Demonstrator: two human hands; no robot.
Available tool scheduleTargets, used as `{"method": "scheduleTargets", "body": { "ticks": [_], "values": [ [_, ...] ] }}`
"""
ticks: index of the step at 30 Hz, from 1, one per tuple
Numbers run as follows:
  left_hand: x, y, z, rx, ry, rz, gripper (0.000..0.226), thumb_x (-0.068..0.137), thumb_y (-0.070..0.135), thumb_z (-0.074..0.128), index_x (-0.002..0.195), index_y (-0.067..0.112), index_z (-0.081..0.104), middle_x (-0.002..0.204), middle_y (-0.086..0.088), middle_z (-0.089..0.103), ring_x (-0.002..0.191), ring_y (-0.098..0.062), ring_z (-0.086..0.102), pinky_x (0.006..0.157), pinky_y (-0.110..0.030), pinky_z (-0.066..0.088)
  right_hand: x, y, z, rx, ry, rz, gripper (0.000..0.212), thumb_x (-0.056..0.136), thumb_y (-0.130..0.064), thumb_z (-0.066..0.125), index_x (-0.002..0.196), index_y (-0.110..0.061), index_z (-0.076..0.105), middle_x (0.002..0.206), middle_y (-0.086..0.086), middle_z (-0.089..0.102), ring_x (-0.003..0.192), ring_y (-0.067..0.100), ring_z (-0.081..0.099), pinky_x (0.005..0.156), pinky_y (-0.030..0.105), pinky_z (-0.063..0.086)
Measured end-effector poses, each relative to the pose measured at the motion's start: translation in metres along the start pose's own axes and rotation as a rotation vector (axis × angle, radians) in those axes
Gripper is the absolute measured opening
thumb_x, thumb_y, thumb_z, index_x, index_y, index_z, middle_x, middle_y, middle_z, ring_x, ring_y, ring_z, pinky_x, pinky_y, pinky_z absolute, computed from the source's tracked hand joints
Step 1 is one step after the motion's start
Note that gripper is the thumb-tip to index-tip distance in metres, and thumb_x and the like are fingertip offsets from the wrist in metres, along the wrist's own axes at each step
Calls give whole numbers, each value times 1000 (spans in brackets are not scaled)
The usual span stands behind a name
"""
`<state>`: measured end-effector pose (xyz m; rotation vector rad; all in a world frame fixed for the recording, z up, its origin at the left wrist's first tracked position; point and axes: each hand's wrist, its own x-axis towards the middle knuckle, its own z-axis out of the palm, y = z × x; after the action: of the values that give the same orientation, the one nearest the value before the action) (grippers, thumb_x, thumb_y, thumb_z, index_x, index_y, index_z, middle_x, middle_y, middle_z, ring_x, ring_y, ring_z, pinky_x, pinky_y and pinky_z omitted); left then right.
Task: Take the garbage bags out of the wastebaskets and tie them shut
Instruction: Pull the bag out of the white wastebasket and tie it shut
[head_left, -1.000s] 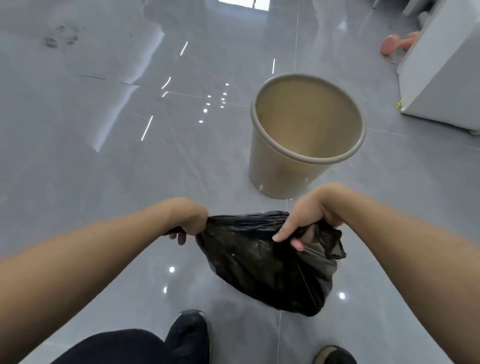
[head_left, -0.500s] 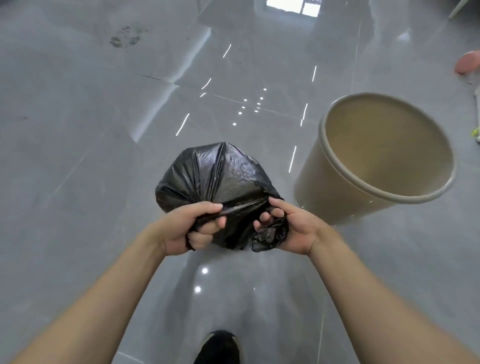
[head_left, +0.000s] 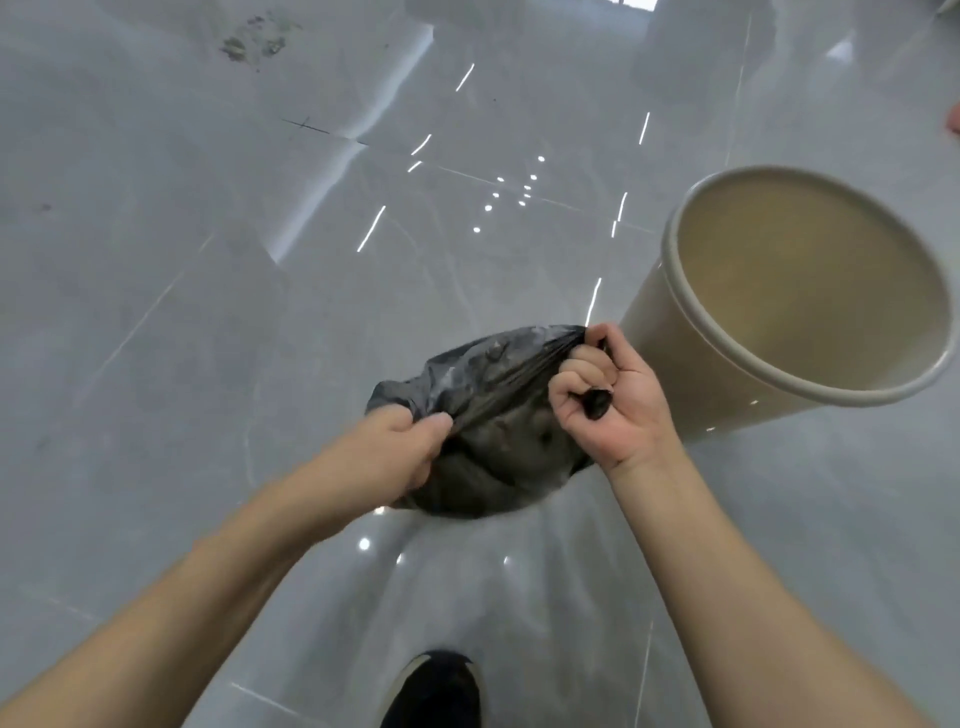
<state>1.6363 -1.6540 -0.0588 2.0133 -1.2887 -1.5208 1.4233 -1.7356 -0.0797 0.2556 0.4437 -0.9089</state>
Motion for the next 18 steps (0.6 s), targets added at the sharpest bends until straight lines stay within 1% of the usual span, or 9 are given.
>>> {"method": "scheduleTargets", "body": {
  "ticks": [1, 4, 7, 9, 10, 12, 14, 16, 18],
  "values": [
    [-5, 3, -4, 95, 21, 30, 50, 95, 41, 46, 51, 19, 48, 48, 5, 48, 43, -10, 44, 43, -21, 34, -2, 1, -1, -6, 13, -14, 38, 100, -38, 42, 76, -14, 58, 43, -6, 30, 39, 4, 20, 45, 17, 24],
    [-13, 1, 9, 689, 118, 146, 50, 100, 43, 35, 60, 16, 40, 57, 1, 44, 57, -21, 48, 54, -32, 30, -6, 13, -6, -24, 63, -24, 33, 100, -36, 43, 86, -15, 63, 46, -8, 35, 35, 4, 30, 42, 16, 22],
    [-17, -6, 36, 946, 86, 284, 50, 101, 45, 28, 60, 18, 33, 59, 1, 40, 66, -29, 54, 56, -32, 31, -6, 19, -12, -59, 111, -58, 30, 100, -35, 43, 89, -16, 64, 57, -9, 53, 35, 3, 32, 37, 15, 19],
    [-23, -8, 42, 1108, 77, 482, 45, 99, 34, 35, 59, 15, 29, 58, -1, 39, 57, -32, 50, 48, -29, 26, -7, 19, -15, -87, 123, -78, 27, 100, -33, 43, 89, -16, 62, 77, -5, 69, 32, 2, 32, 35, 14, 17],
    [-25, -6, 43, 1171, 47, 605, 41, 95, 25, 40, 58, 13, 26, 56, -1, 33, 48, -28, 40, 45, -27, 21, -6, 19, -15, -109, 130, -88, 27, 100, -32, 43, 88, -16, 61, 88, -1, 72, 31, 2, 32, 35, 13, 16],
    [-36, 8, 40, 1217, -49, 706, 37, 86, 18, 45, 56, 11, 24, 52, 0, 23, 42, -22, 21, 44, -24, 15, -5, 20, -16, -184, 149, -99, 26, 101, -29, 42, 87, -16, 60, 104, 6, 72, 30, 2, 32, 34, 13, 16],
    [-43, 19, 36, 1285, -92, 751, 37, 82, 20, 48, 54, 10, 26, 50, 1, 19, 41, -19, 16, 43, -23, 12, -5, 24, -19, -252, 177, -104, 22, 100, -25, 42, 88, -16, 59, 110, 8, 71, 31, 2, 34, 33, 13, 17],
    [-51, 34, 30, 1344, -20, 753, 37, 77, 24, 55, 51, 13, 30, 48, 0, 13, 38, -18, 12, 41, -22, 6, -5, 26, -24, -270, 199, -131, 18, 100, -21, 42, 92, -17, 57, 111, 8, 70, 33, 3, 35, 33, 14, 18],
    [-52, 36, 30, 1353, 2, 715, 35, 85, 25, 48, 56, 17, 30, 50, 1, 20, 39, -16, 15, 41, -26, 8, -4, 26, -28, -273, 210, -162, 15, 100, -19, 42, 96, -19, 57, 111, 7, 70, 34, 4, 38, 32, 14, 20]
  ]
}}
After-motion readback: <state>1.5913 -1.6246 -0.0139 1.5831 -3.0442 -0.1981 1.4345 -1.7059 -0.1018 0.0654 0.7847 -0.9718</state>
